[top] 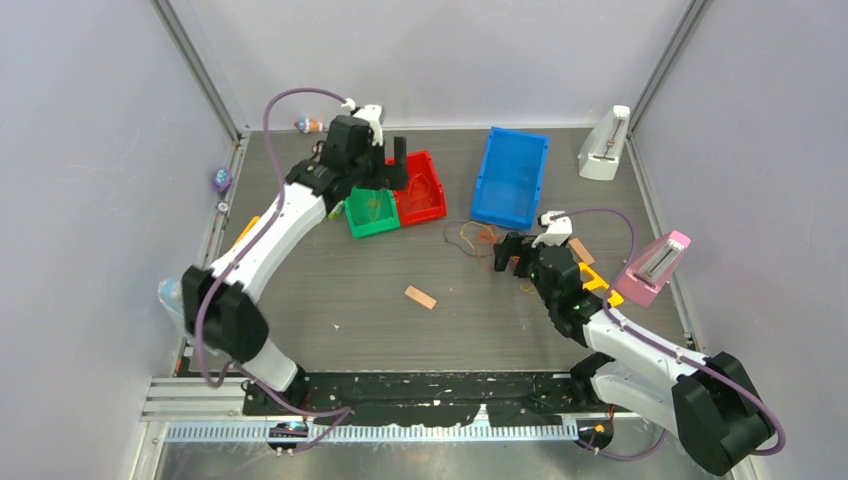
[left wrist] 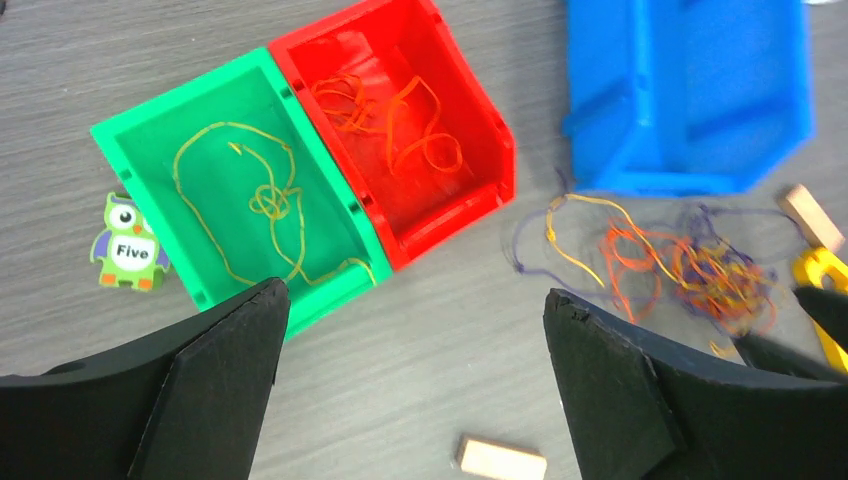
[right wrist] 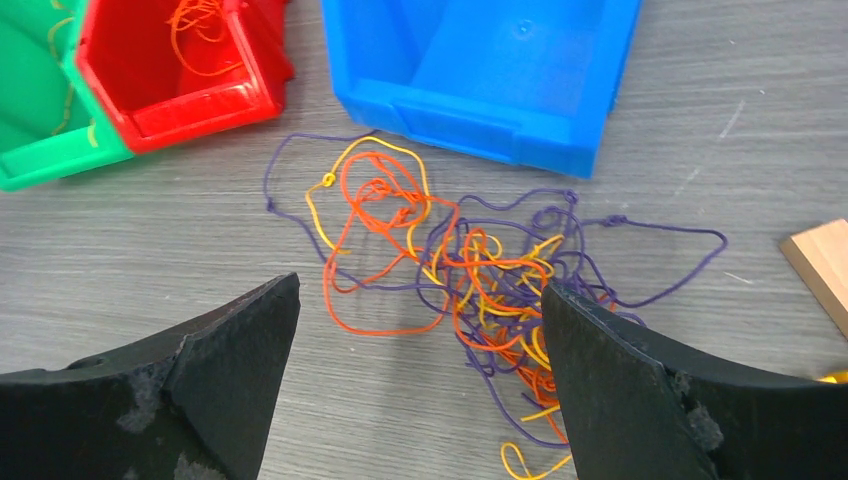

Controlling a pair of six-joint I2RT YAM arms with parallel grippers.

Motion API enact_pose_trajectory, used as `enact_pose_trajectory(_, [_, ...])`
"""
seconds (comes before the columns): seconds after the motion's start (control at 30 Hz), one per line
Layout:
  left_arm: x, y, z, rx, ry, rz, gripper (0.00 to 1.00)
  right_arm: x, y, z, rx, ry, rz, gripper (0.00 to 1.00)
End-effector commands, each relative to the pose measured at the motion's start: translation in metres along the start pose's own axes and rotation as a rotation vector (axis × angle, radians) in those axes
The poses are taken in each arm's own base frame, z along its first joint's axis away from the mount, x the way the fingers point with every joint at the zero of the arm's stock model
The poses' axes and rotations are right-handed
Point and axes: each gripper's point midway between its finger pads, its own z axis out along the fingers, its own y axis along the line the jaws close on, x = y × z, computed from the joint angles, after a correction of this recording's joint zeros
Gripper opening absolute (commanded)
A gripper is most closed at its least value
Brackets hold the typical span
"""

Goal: Untangle the cables

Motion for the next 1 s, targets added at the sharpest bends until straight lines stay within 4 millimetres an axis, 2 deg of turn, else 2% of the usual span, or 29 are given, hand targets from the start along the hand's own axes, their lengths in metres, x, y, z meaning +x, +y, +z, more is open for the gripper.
enact_pose_trajectory(0.0, [-0.005,-0.016,-0.054,0.045,-0.154,0.047,0.99,-0.01,-0.013,0.004,0.105,-0.008,0.023,0.96])
enact_pose_trajectory(0.03, [-0.001,-0.019,-0.067,0.062,-0.181,0.049,1.0,-0.002,-0.017,0.005,0.123,0.019,0.019,0.96])
enact_pose_trajectory(0.07, [0.005,-0.02,-0.074,0.081,-0.198,0.046,1.0,-0.001,-0.017,0.007,0.127,0.029,0.019,0.96])
enact_pose_trajectory(0.1, [0.012,-0.021,-0.079,0.102,-0.203,0.039,1.0,0.009,-0.02,0.009,0.142,0.068,0.013,0.96])
enact_pose_trajectory(0.13, [0.023,-0.023,-0.082,0.126,-0.198,0.033,0.99,0.009,-0.017,0.012,0.135,0.081,0.017,0.96])
enact_pose_trajectory(0.17, [0.032,-0.026,-0.085,0.16,-0.194,0.031,0.99,0.021,-0.019,0.014,0.146,0.129,0.004,0.96])
enact_pose_trajectory(0.2, [0.041,-0.031,-0.088,0.202,-0.192,0.035,1.0,0.021,-0.015,0.017,0.133,0.146,0.015,0.96])
enact_pose_trajectory(0.23, [0.05,-0.032,-0.09,0.229,-0.195,0.04,1.0,0.033,-0.016,0.019,0.14,0.196,0.007,0.96])
enact_pose_trajectory(0.37, [0.08,-0.03,-0.092,0.281,-0.242,0.073,0.97,0.058,0.001,0.023,0.057,0.294,0.047,0.96])
enact_pose_trajectory(0.43, [0.091,-0.028,-0.095,0.296,-0.265,0.072,0.96,0.078,0.015,0.02,-0.019,0.367,0.09,0.98])
enact_pose_trajectory(0.53, [0.109,-0.029,-0.093,0.34,-0.303,0.07,0.94,0.104,0.051,0.008,-0.142,0.463,0.1,0.97])
enact_pose_trajectory(0.63, [0.117,-0.032,-0.093,0.378,-0.338,0.079,0.94,0.113,0.081,-0.008,-0.233,0.502,0.09,0.97])
enact_pose_trajectory(0.7, [0.122,-0.036,-0.091,0.407,-0.347,0.087,0.94,0.11,0.105,-0.023,-0.34,0.503,0.123,0.97])
enact_pose_trajectory(0.73, [0.125,-0.039,-0.09,0.423,-0.349,0.088,0.94,0.1,0.114,-0.029,-0.38,0.482,0.143,0.97])
enact_pose_trajectory(0.77, [0.125,-0.043,-0.089,0.445,-0.36,0.091,0.93,0.097,0.116,-0.033,-0.393,0.474,0.145,0.97])
enact_pose_trajectory(0.87, [0.135,-0.056,-0.082,0.502,-0.335,0.107,0.91,0.074,0.107,-0.042,-0.361,0.416,0.108,0.97])
enact_pose_trajectory(0.97, [0.152,-0.068,-0.072,0.54,-0.289,0.135,0.89,0.046,0.084,-0.039,-0.248,0.32,0.026,0.98])
